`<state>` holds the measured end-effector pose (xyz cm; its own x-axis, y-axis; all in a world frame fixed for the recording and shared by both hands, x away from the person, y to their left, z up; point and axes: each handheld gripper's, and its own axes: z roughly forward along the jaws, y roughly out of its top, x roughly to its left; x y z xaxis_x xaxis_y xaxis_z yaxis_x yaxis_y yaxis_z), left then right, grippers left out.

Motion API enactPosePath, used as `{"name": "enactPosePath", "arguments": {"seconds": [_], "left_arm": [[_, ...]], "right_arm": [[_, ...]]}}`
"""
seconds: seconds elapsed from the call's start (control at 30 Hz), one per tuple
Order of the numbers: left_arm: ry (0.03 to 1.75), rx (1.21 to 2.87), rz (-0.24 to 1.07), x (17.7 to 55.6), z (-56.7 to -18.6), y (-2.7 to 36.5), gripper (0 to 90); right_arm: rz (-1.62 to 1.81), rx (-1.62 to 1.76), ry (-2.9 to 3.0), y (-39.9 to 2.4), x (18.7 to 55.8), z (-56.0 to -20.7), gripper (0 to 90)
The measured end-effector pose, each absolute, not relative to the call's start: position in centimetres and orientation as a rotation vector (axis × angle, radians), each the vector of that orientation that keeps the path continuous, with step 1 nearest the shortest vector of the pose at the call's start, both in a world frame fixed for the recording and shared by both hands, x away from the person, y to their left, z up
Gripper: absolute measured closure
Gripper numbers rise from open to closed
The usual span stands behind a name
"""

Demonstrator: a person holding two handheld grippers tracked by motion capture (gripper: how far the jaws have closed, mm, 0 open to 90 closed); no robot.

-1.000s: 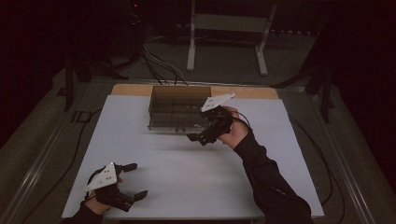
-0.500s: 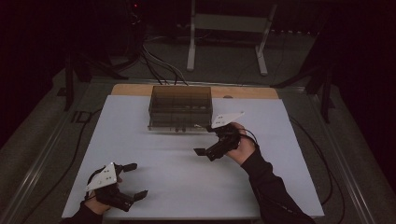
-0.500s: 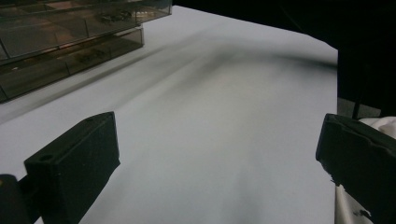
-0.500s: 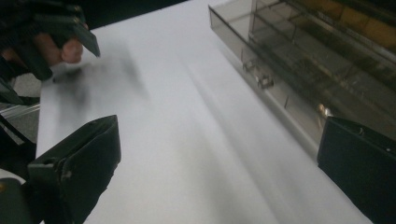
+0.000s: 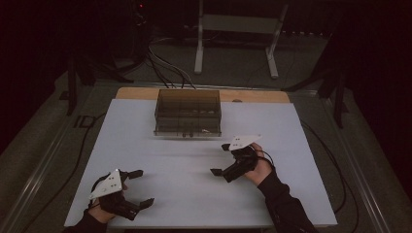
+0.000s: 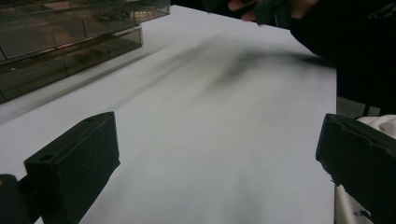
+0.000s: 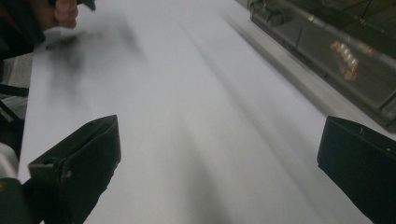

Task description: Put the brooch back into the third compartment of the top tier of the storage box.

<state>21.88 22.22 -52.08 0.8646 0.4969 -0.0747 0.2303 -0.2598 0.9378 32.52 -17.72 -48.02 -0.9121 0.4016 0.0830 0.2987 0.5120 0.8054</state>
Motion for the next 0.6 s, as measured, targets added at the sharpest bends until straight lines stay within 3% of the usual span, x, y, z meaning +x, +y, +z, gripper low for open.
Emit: {"name": "enactPosePath", "arguments": {"seconds": [0.6], "left_arm": [[0.543,1.848,0.279,21.8,-52.1,22.3,0.5]], "right_arm": [[1.396,0.688,2.579,-22.6,29.7,-51.6,0.0]]}}
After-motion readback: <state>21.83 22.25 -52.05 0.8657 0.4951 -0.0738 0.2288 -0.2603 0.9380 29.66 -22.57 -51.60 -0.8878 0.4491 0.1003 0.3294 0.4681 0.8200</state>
